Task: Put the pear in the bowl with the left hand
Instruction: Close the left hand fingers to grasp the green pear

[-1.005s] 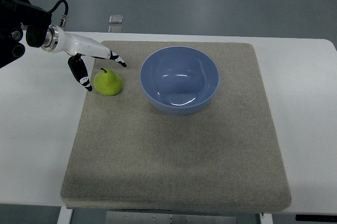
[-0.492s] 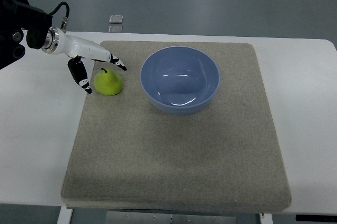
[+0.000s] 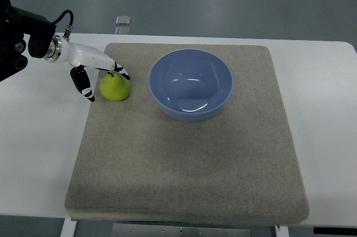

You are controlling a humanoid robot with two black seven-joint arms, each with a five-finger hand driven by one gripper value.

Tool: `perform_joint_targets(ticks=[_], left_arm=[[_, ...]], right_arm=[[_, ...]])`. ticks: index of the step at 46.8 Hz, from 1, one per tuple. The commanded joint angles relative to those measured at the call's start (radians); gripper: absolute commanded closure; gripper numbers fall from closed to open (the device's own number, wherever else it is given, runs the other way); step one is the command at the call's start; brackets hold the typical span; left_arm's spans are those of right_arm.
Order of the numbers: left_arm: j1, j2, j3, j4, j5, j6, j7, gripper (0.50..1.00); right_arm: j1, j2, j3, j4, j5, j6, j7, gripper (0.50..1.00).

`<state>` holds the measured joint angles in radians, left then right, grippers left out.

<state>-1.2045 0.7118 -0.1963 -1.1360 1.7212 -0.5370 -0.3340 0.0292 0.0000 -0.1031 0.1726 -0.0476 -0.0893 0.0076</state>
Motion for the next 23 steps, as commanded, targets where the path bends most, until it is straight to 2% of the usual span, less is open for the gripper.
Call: perform_joint_targets(ticks=[1,23], left_arm=[[0.0,-0.011,0.0,0.01,0.001,0.005,0.0,0.557],[0.025,-0.048,0.0,0.039,0.052,0.048,-0.003,0.57]], right_arm=[[0.0,0.0,-0.001,0.001,0.0,0.0,0.0,0.576],[-0.002,0.0,-0.001,-0.001,0.0,-0.001,0.0,0.576]])
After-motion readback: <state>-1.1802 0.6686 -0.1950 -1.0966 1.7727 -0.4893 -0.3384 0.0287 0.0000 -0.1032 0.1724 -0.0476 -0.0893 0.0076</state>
